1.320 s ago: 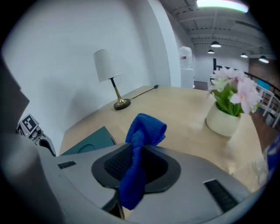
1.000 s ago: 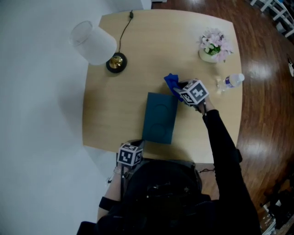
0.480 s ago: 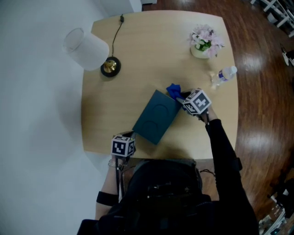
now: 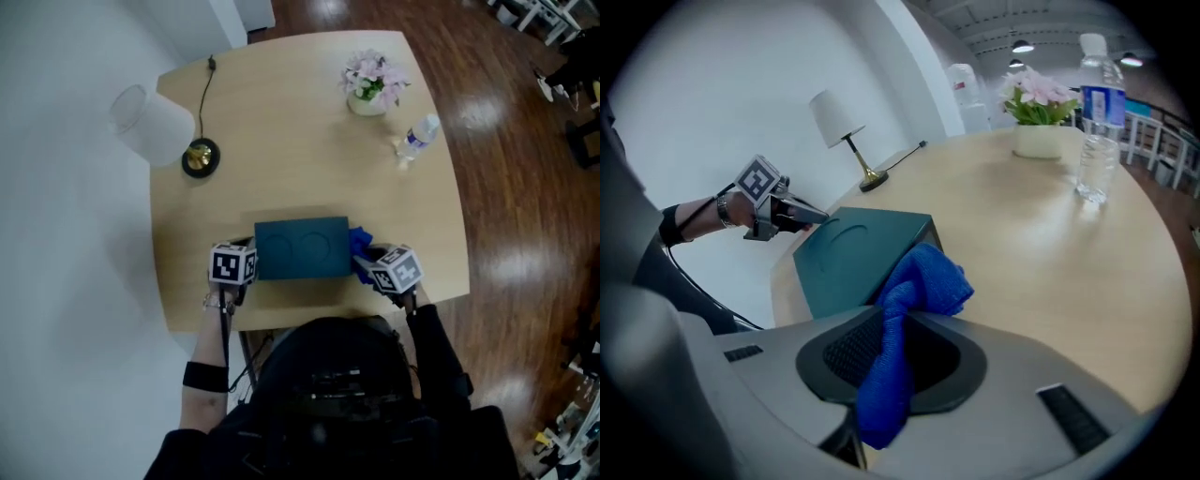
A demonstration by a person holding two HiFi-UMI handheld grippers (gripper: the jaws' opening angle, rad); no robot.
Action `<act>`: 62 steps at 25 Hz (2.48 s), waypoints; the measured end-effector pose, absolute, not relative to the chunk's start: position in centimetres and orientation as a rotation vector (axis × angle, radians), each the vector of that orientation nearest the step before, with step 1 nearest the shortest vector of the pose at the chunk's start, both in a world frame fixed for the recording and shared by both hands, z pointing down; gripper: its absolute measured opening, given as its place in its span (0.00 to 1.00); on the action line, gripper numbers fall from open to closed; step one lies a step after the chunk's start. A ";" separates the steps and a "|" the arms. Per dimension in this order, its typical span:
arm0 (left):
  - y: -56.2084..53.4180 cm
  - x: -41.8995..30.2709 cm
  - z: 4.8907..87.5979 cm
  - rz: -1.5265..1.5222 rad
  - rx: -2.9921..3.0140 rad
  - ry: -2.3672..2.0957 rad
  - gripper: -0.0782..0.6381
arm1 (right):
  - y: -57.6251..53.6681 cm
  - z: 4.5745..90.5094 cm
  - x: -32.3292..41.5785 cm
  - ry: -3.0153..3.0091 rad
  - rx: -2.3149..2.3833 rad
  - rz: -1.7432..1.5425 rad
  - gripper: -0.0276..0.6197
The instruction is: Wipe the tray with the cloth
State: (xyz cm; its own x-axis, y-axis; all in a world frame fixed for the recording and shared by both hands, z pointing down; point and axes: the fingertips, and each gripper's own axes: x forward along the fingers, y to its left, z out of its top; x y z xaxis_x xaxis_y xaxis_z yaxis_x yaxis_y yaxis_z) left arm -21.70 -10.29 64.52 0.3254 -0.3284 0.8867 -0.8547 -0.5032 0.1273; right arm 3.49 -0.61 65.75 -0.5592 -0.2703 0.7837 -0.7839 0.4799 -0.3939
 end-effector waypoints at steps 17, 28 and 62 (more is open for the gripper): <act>-6.2 -8.5 63.3 1.205 2.193 -0.698 0.11 | -9.6 63.8 7.2 -2.142 1.109 0.953 0.17; -6.2 -8.6 63.8 1.269 2.172 -0.698 0.11 | -9.4 65.2 5.7 -2.240 1.068 1.160 0.17; -6.1 -8.7 63.9 1.242 2.180 -0.676 0.11 | -8.1 63.6 7.5 -2.195 1.205 1.109 0.17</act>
